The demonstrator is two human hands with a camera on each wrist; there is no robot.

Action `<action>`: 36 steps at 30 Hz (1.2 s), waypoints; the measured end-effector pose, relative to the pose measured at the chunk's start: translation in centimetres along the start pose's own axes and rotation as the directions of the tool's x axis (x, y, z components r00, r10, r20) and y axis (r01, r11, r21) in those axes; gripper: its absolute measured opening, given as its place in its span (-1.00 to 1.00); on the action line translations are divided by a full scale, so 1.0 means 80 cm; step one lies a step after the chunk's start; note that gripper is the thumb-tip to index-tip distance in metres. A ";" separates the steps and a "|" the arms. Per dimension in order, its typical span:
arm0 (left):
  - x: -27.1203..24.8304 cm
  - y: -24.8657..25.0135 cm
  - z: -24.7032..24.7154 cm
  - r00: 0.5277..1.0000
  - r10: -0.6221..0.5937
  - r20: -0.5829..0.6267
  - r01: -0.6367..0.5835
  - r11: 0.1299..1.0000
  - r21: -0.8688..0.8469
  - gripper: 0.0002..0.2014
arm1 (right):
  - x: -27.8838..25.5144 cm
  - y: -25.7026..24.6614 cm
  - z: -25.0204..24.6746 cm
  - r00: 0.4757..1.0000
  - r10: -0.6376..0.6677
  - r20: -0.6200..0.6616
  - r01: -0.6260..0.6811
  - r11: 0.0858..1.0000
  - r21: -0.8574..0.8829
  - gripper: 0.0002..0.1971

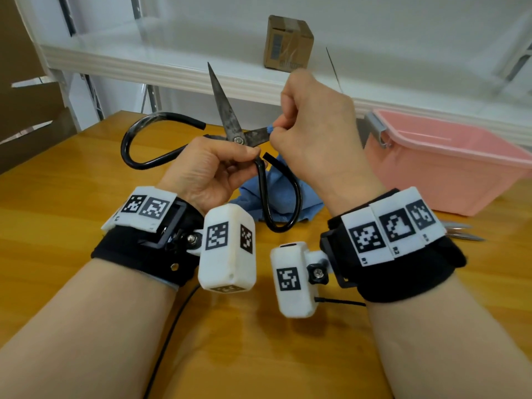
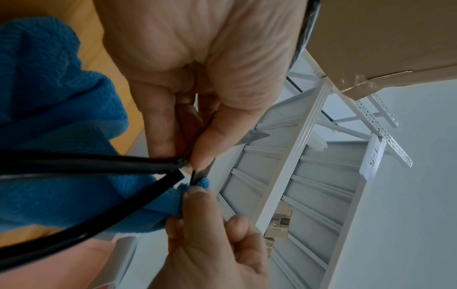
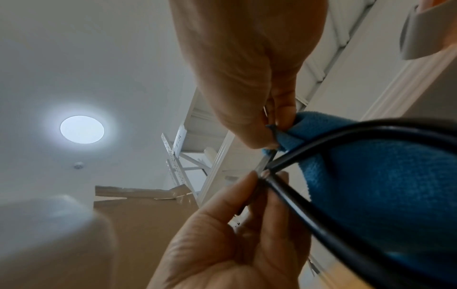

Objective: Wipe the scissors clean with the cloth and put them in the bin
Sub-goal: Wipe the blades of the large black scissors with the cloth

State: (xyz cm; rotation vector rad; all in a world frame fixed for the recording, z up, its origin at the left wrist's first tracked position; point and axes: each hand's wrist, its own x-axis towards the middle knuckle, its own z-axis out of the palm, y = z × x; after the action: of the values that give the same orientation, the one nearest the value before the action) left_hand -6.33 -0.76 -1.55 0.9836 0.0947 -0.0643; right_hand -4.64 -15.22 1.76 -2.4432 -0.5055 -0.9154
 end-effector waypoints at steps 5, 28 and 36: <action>0.000 -0.001 0.001 1.000 -0.006 0.014 0.006 1.000 0.028 -0.95 | 0.003 0.019 -0.004 0.994 0.074 -0.084 -0.077 0.997 -0.027 -0.78; -0.003 0.001 0.001 1.000 -0.002 0.007 0.001 0.999 0.036 -0.95 | 0.003 0.009 -0.007 1.000 0.003 -0.003 -0.003 0.998 -0.055 -0.81; -0.002 0.000 0.001 1.000 -0.005 0.001 0.005 1.000 0.029 -0.94 | 0.006 0.025 -0.012 0.997 0.080 -0.016 -0.081 0.996 -0.028 -0.78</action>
State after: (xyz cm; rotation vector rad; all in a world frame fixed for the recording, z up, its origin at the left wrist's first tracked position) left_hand -6.49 -0.80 -1.46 1.0124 0.0959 -0.0707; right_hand -3.80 -17.31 2.13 -2.4610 -0.3881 -0.9131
